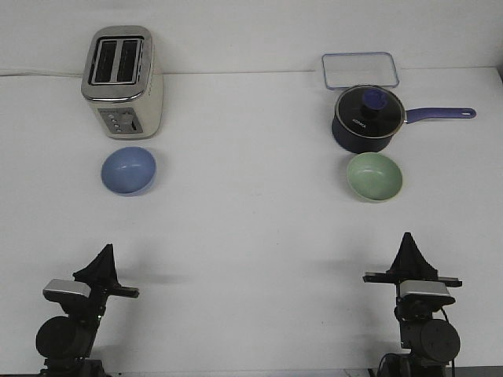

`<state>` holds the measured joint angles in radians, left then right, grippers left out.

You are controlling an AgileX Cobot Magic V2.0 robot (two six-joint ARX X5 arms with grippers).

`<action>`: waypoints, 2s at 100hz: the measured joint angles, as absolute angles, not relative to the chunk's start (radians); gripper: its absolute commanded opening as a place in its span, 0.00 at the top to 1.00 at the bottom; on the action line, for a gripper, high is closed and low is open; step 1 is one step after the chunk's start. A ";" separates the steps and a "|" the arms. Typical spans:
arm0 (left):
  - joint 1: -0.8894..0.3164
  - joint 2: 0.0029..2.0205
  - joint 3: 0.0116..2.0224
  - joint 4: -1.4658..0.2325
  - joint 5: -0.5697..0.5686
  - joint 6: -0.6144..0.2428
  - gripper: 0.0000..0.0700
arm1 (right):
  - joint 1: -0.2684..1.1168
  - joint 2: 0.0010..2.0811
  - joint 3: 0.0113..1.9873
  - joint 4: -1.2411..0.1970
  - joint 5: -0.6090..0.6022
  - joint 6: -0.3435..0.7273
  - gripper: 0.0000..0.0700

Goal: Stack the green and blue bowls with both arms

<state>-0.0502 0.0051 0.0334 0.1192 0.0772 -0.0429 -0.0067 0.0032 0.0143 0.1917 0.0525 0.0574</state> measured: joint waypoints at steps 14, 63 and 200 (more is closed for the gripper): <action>-0.050 0.005 0.033 0.119 0.077 -0.043 0.98 | -0.007 0.003 0.014 0.192 0.052 0.057 1.00; -0.050 0.005 0.033 0.119 0.077 -0.043 0.98 | -0.007 0.005 0.153 0.001 0.044 0.058 1.00; -0.050 0.005 0.033 0.119 0.077 -0.043 0.98 | -0.007 0.834 1.116 -0.936 0.052 0.057 0.68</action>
